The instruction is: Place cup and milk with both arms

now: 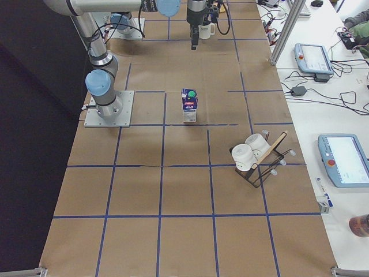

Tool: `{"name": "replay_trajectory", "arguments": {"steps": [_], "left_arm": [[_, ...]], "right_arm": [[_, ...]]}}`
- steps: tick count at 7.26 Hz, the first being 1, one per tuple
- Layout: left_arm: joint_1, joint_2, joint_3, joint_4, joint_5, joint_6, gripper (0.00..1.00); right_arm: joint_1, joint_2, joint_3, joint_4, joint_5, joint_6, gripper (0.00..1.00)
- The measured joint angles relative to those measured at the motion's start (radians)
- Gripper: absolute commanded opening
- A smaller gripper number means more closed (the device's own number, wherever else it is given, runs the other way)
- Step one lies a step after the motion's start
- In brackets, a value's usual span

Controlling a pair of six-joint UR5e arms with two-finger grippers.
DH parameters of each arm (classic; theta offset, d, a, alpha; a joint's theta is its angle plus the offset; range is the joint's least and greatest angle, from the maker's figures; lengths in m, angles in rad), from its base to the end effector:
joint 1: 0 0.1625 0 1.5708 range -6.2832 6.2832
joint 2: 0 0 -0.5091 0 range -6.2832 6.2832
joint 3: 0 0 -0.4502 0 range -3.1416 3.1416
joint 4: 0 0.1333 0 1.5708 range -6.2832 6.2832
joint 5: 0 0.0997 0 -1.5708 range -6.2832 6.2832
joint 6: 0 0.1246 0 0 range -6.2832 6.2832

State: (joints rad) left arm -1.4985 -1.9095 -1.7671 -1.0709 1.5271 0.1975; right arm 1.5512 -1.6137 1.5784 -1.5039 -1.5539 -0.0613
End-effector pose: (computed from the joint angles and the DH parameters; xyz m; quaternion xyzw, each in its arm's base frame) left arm -0.0913 -0.6600 0.2852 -0.0622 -0.9977 -0.0145 0.0240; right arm 0.1251 -0.5264 0.5594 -0.0207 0.9996 0.0154 0.0091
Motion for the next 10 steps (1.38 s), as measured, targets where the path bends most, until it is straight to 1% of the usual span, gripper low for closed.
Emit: {"name": "replay_trajectory", "arguments": {"steps": [1,3,6,10], "left_arm": [[-0.013,-0.016,0.021,0.001,0.000,-0.013,0.00],[-0.059,-0.072,0.095,0.002,0.000,-0.064,0.00],[-0.149,-0.126,0.194,0.000,-0.001,-0.173,0.00],[-0.237,-0.242,0.341,-0.010,-0.007,-0.239,0.00]], "right_arm": [[0.000,0.000,0.000,0.000,0.000,0.000,1.00],[0.000,0.000,0.000,0.001,0.000,0.000,1.00],[0.000,0.001,0.000,0.001,-0.001,0.000,1.00],[0.000,0.001,0.000,0.001,-0.001,0.000,1.00]]}}
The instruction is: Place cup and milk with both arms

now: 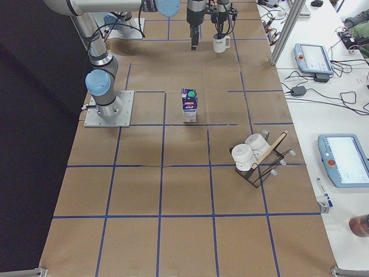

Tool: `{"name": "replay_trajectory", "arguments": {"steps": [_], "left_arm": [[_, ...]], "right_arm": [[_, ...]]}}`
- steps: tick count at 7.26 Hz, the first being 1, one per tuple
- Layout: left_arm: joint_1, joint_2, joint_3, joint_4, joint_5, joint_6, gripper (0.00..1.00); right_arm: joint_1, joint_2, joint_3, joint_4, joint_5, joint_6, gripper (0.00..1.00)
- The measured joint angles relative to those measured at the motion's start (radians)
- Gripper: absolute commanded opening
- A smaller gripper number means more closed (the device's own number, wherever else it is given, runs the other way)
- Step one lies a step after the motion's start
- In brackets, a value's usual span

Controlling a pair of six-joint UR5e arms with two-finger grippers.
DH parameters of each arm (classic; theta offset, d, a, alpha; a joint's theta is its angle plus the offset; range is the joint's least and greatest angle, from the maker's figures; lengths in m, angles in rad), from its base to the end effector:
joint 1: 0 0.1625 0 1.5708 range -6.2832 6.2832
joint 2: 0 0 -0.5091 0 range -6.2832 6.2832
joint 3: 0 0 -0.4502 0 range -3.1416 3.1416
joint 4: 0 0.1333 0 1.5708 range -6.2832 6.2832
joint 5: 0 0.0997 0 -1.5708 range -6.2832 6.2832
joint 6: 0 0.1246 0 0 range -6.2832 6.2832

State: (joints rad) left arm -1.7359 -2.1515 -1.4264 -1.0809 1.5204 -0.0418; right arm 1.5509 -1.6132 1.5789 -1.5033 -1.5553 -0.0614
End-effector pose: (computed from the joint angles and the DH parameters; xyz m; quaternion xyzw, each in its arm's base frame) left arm -0.2681 -0.7598 0.2790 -0.0622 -0.9974 0.0240 0.0278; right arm 0.1248 -0.5265 0.5588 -0.0206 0.9996 0.0163 0.0084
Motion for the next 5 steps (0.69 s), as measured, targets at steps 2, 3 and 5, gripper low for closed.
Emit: {"name": "replay_trajectory", "arguments": {"steps": [2,3,5], "left_arm": [[-0.028,-0.056,0.071,-0.005,0.000,-0.015,0.02],[-0.037,-0.073,0.096,-0.010,0.000,-0.017,0.14],[-0.045,-0.088,0.120,-0.024,0.005,-0.020,0.64]], "right_arm": [[0.000,0.000,0.000,0.000,0.001,0.000,1.00],[0.000,0.000,0.000,0.000,0.001,0.000,1.00],[0.000,0.001,0.001,0.000,0.001,0.000,1.00]]}}
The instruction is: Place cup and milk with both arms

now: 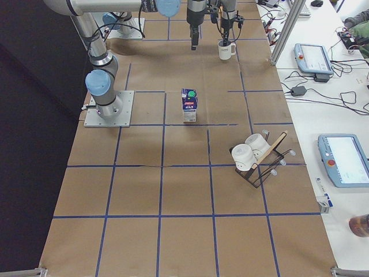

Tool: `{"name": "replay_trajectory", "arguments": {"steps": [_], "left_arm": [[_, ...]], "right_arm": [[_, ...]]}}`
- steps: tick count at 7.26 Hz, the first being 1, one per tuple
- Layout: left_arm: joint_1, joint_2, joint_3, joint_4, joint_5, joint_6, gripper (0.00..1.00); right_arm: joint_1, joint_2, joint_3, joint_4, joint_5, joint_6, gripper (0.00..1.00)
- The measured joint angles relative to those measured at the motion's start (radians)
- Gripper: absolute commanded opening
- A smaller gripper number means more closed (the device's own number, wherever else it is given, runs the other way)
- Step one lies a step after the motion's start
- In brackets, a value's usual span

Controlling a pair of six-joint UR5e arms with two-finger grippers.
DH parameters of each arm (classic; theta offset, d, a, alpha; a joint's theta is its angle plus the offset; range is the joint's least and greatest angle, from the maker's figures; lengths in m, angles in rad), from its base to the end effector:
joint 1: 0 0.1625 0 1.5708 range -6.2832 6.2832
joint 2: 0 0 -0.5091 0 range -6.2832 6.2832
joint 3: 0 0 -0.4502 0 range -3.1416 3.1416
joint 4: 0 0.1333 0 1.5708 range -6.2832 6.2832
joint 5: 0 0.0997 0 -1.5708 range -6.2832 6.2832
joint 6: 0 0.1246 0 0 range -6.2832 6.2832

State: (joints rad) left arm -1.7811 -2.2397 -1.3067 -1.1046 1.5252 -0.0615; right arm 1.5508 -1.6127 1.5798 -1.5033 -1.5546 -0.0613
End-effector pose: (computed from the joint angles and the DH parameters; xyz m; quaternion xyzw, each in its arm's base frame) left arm -0.3106 -0.7892 0.2665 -0.0750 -0.9965 0.0273 0.0267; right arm 0.1248 -0.5266 0.5580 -0.0205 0.9996 0.0170 0.0088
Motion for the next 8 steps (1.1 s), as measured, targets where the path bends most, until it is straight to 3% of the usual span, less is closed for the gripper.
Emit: {"name": "replay_trajectory", "arguments": {"steps": [2,3,5,8], "left_arm": [[-0.001,-0.008,0.005,-0.005,0.002,0.003,0.77],[-0.001,-0.007,0.005,-0.006,0.002,0.004,0.99],[0.002,0.029,0.005,-0.046,0.001,0.012,0.99],[0.028,0.206,-0.023,-0.256,0.013,0.017,0.99]], "right_arm": [[0.000,-0.001,0.000,0.000,0.000,0.000,1.00],[0.000,-0.001,0.000,0.001,0.000,-0.002,1.00],[-0.004,0.000,0.000,0.003,-0.001,-0.016,1.00],[-0.053,-0.007,0.016,0.010,0.002,-0.066,1.00]]}}
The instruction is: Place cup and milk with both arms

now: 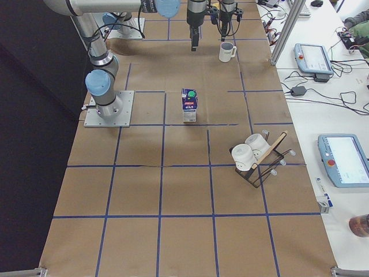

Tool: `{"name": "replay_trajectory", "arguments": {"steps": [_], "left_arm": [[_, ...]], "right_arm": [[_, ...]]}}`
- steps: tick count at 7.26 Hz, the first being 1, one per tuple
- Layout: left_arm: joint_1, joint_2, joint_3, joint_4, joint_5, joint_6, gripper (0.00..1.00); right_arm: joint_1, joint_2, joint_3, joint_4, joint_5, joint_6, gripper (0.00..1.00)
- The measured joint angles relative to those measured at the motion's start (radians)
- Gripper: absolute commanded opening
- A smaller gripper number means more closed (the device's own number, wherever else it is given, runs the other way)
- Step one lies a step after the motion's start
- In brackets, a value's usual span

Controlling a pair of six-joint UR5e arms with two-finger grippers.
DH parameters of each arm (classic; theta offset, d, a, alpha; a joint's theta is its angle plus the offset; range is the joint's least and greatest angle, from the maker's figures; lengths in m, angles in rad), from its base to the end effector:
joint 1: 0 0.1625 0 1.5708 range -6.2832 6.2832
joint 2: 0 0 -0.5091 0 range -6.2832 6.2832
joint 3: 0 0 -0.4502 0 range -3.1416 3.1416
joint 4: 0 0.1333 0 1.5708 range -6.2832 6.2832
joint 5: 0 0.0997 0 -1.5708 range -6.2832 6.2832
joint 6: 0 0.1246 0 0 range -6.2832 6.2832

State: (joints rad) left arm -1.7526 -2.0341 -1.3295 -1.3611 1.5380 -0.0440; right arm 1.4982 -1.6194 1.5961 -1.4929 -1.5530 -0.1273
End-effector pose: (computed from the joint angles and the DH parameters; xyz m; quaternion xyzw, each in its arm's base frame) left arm -0.2734 -0.7274 0.3931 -0.0687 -0.9975 -0.0080 0.0156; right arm 0.0976 -0.5266 0.5517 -0.0271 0.9992 0.0263 0.0116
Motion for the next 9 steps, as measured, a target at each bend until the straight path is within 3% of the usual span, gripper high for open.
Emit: {"name": "replay_trajectory", "arguments": {"steps": [4,7,9], "left_arm": [[0.123,0.306,-0.022,-0.370,0.009,0.127,1.00],[0.192,0.520,-0.143,-0.433,0.005,0.142,1.00],[0.218,0.572,-0.232,-0.431,0.001,0.138,1.00]], "right_arm": [[-0.029,-0.021,0.035,-0.036,0.000,-0.033,1.00],[-0.195,-0.015,0.042,-0.050,0.000,-0.224,1.00],[-0.284,-0.011,0.082,-0.089,0.004,-0.313,1.00]]}}
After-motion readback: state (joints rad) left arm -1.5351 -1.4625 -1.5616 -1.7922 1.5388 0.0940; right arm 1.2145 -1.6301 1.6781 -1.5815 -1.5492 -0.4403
